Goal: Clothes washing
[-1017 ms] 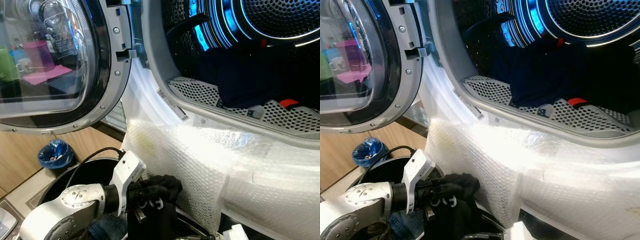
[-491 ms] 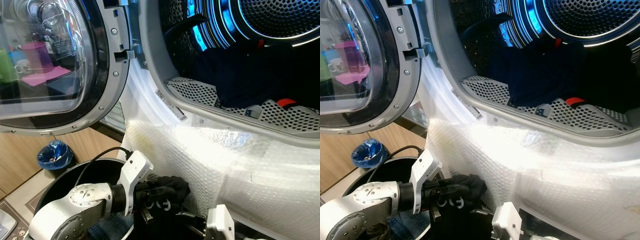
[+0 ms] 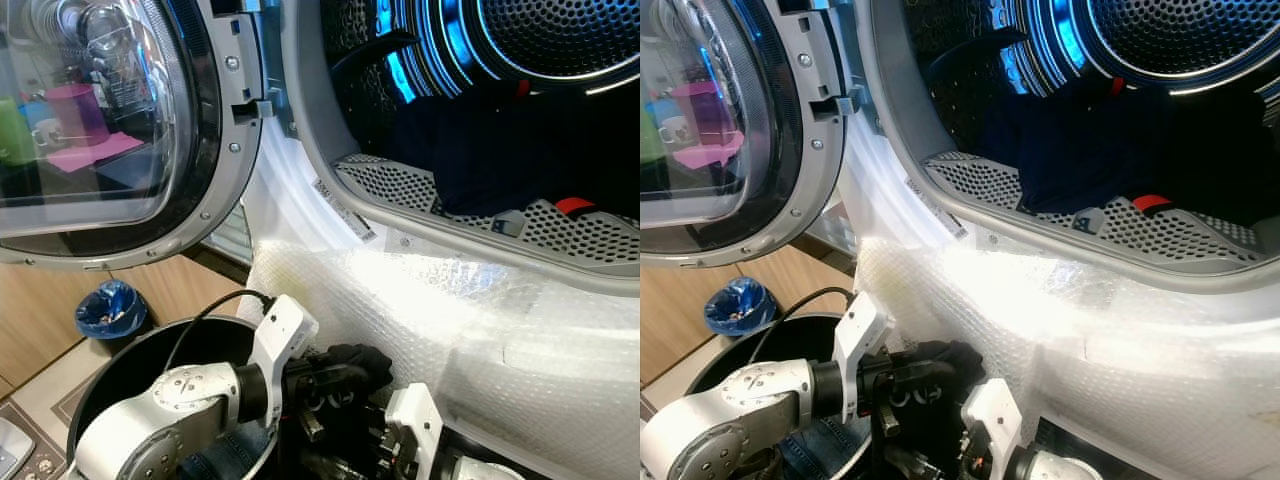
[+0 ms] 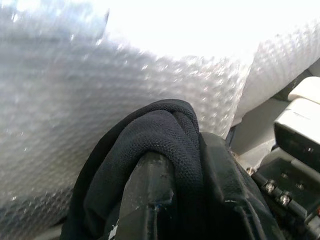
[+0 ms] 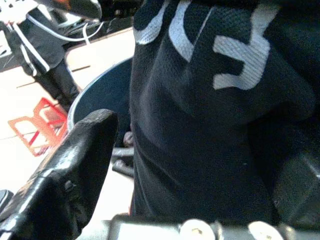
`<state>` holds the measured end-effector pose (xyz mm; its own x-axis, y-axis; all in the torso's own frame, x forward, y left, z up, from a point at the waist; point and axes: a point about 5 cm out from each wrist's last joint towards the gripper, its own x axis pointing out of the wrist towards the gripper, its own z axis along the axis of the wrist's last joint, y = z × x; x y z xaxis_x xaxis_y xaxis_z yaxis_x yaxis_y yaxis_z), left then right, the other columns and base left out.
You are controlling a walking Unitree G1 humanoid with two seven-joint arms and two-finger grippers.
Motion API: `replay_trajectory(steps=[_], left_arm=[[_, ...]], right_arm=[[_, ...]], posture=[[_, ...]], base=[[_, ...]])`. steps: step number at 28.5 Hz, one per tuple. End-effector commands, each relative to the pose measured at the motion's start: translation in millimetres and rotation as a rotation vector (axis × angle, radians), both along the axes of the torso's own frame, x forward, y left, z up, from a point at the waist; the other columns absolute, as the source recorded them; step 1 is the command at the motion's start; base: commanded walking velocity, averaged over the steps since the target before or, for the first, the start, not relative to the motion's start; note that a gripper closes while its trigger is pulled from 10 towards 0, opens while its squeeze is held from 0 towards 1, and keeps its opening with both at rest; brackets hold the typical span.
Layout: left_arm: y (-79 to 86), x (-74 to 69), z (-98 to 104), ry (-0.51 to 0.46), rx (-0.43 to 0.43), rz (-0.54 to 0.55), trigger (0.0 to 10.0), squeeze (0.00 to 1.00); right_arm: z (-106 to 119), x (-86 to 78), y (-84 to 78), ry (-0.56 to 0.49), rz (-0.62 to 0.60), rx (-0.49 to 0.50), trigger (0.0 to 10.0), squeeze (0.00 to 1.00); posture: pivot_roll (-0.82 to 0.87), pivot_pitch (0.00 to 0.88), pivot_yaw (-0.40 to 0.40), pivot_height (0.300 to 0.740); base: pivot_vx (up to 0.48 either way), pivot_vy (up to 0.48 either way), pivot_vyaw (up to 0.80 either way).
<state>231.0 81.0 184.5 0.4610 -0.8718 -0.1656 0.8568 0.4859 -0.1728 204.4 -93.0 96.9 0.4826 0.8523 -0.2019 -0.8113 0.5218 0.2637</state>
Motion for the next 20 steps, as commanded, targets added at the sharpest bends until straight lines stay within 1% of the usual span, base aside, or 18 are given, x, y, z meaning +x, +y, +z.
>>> replay_trajectory(steps=[1,3,5,9,10,12,15,20], left_arm=[[-5.5,-0.6,9.9,-0.04,-0.023,-0.023,0.0,0.0],[-6.4,-0.9,10.1,-0.04,-0.025,-0.026,0.0,0.0],[-7.5,-1.5,10.2,-0.039,-0.028,-0.027,0.0,0.0],[-9.8,-3.8,10.5,-0.028,-0.039,-0.039,0.0,0.0],[-11.0,-3.8,10.4,-0.025,-0.042,-0.042,0.0,0.0],[-12.6,-4.0,10.7,-0.024,-0.044,-0.05,0.0,0.0],[-13.9,-4.3,11.1,-0.022,-0.048,-0.057,0.0,0.0],[-16.2,-5.6,13.5,-0.016,-0.063,-0.069,0.0,0.0]], right_arm=[[-0.6,12.8,3.5,0.024,-0.119,-0.014,10.0,0.0],[-0.8,16.8,4.6,0.029,-0.159,-0.006,10.0,0.0],[0.3,17.7,7.2,0.044,-0.168,0.018,10.0,0.0],[7.0,19.8,18.5,0.007,-0.19,0.037,10.0,0.0],[9.2,22.1,22.0,0.025,-0.22,0.061,10.0,0.0],[10.7,23.1,24.0,0.035,-0.235,0.073,10.0,0.0],[10.8,22.7,26.0,0.034,-0.231,0.073,10.0,0.0],[4.3,27.7,28.7,0.034,-0.285,0.029,10.0,0.0]], posture=[[0.04,0.029,0.075,0.74],[0.04,0.029,0.074,0.74],[0.04,0.029,0.074,0.74],[0.04,0.025,0.078,0.74],[0.03,0.024,0.081,0.74],[0.03,0.025,0.08,0.74],[0.03,0.025,0.081,0.74],[0.04,0.029,0.079,0.74]], base=[[0.0,0.0,0.0],[0.0,0.0,0.0],[0.0,0.0,0.0],[0.0,0.0,0.0],[0.0,0.0,0.0],[0.0,0.0,0.0],[0.0,0.0,0.0],[0.0,0.0,0.0]])
